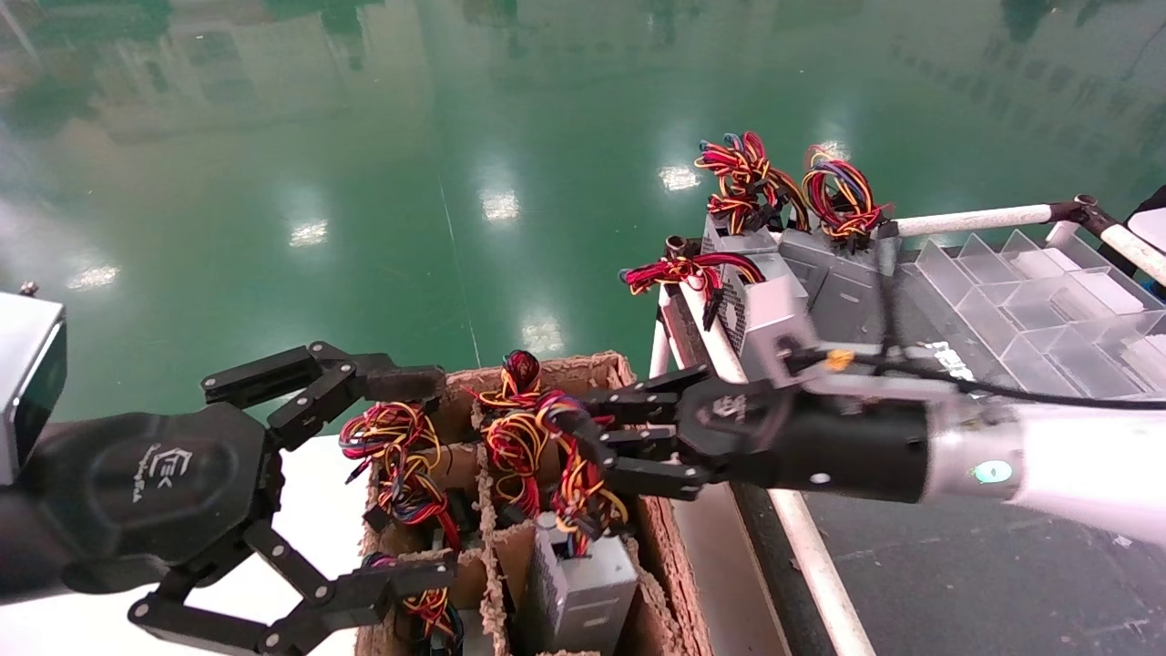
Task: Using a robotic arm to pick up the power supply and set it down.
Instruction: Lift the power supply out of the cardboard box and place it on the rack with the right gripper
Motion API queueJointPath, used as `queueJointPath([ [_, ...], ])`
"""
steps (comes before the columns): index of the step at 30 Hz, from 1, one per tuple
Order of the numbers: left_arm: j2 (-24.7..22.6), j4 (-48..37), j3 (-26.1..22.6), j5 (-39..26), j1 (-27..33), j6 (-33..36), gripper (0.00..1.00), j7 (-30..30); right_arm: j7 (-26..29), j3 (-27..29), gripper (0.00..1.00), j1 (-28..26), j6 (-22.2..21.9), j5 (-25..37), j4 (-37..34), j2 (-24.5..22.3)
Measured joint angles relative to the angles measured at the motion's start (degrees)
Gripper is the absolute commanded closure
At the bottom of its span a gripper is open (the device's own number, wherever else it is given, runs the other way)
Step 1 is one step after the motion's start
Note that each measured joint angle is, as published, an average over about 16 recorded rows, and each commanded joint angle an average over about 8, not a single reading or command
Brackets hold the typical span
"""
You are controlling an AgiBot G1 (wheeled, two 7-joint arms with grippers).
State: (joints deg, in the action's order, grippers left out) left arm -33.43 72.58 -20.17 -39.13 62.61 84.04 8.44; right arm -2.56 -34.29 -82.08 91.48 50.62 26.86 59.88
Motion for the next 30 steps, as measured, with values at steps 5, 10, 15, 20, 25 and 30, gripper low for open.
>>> queueJointPath([
  [5, 0.00, 0.00, 0.00, 0.00, 0.00, 0.00, 0.00, 0.00, 3.96, -0.02, 1.00, -0.33, -0.29, -5.47, 8.00, -5.20],
  [10, 0.00, 0.00, -0.01, 0.00, 0.00, 0.00, 0.00, 0.00, 7.07, 0.50, 1.00, -1.46, -0.70, -10.39, 13.42, -10.05],
  [15, 0.00, 0.00, -0.01, 0.01, 0.00, 0.00, 0.00, -0.01, 8.57, 1.44, 1.00, -3.24, -1.09, -13.91, 15.55, -14.21],
  [20, 0.01, 0.00, -0.01, 0.01, 0.00, -0.01, 0.00, -0.01, 8.48, 2.22, 1.00, -5.28, -1.47, -15.48, 14.66, -17.47],
  [25, 0.01, 0.00, -0.02, 0.01, 0.00, -0.01, 0.00, -0.01, 7.09, 2.50, 1.00, -7.30, -1.74, -15.28, 11.53, -19.98],
  [30, 0.01, 0.00, -0.02, 0.01, 0.01, -0.01, 0.00, -0.01, 4.45, 2.15, 1.00, -8.91, -2.25, -13.59, 7.03, -21.63],
])
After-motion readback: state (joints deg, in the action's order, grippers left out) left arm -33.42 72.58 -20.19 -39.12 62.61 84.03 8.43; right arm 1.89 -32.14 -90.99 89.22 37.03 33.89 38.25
